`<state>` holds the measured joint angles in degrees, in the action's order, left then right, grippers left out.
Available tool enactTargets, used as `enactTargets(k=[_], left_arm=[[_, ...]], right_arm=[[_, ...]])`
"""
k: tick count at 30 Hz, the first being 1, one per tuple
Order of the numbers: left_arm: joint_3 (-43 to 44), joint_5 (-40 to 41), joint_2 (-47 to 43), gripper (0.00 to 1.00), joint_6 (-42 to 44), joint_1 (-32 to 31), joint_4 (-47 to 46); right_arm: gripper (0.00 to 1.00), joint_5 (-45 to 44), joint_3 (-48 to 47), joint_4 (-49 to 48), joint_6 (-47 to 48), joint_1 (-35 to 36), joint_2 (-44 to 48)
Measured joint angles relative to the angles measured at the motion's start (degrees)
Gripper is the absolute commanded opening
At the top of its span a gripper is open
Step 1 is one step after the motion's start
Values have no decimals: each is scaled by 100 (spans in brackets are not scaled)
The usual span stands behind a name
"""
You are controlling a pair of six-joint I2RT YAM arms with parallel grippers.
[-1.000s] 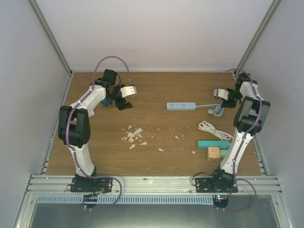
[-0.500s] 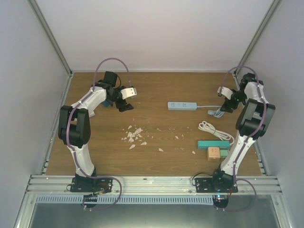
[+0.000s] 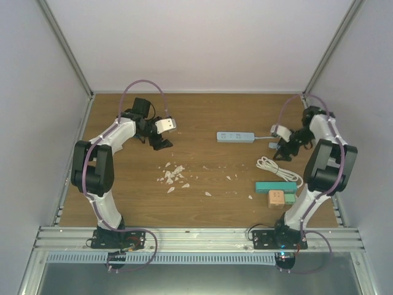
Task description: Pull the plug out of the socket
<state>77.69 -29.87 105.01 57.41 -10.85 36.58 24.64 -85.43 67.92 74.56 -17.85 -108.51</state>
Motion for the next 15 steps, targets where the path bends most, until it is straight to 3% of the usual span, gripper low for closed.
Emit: enactTargets(k=[7, 10, 15], left_arm=[[-188, -201, -59, 86, -109, -52, -70], [-332, -238, -127, 86, -118, -83, -96], [-487, -289, -262, 85, -146, -105, -118]], right_arm=[[84, -15, 1032, -50, -122, 693, 297], [77, -76, 1263, -251, -210, 723, 297], [41, -236, 1523, -710, -411, 898, 293]])
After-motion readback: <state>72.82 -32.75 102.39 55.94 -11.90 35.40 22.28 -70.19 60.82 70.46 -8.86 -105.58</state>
